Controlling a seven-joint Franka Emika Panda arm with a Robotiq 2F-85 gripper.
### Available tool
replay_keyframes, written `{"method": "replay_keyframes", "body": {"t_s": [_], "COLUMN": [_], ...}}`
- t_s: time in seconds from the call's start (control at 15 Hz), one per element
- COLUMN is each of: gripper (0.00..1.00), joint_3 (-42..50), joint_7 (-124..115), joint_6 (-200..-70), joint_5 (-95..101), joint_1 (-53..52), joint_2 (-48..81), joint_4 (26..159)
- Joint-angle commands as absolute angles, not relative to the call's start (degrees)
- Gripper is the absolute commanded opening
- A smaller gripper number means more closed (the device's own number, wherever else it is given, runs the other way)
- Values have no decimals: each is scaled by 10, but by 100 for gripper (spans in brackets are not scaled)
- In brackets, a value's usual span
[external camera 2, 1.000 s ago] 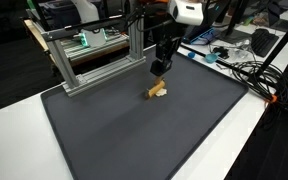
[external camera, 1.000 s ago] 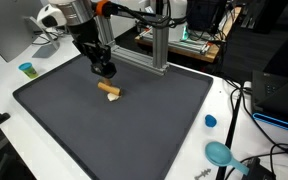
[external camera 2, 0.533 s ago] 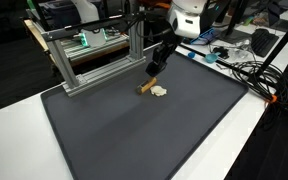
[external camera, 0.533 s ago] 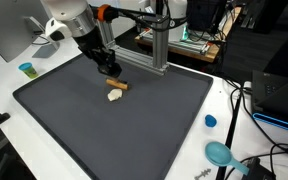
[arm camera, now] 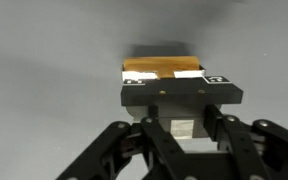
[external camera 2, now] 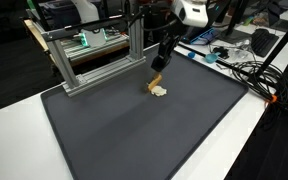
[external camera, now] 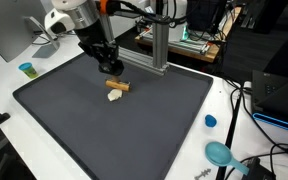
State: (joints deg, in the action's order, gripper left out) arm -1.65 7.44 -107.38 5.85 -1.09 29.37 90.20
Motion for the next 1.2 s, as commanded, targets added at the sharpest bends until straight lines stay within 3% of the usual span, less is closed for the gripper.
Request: {"method": "replay_keyframes", "body": {"t_s": [0.0, 0.6, 0.67, 0.8, 0.87, 1.13], "gripper": [21, 21, 46, 46, 21, 21], "joint_3": [-27, -23, -22, -21, -20, -29], "joint_7": [89, 56, 67, 61, 60, 107], "joint_6": [-1142, -1342, -1314, -1330, -1317, -1232], "joint_5": [46, -12, 4, 1, 3, -28], "joint_1": [-7, 3, -3, -2, -2, 14], "joint_2": [216, 165, 200, 190, 193, 214], "joint_4": [975, 1125, 1076, 1094, 1089, 1058]}}
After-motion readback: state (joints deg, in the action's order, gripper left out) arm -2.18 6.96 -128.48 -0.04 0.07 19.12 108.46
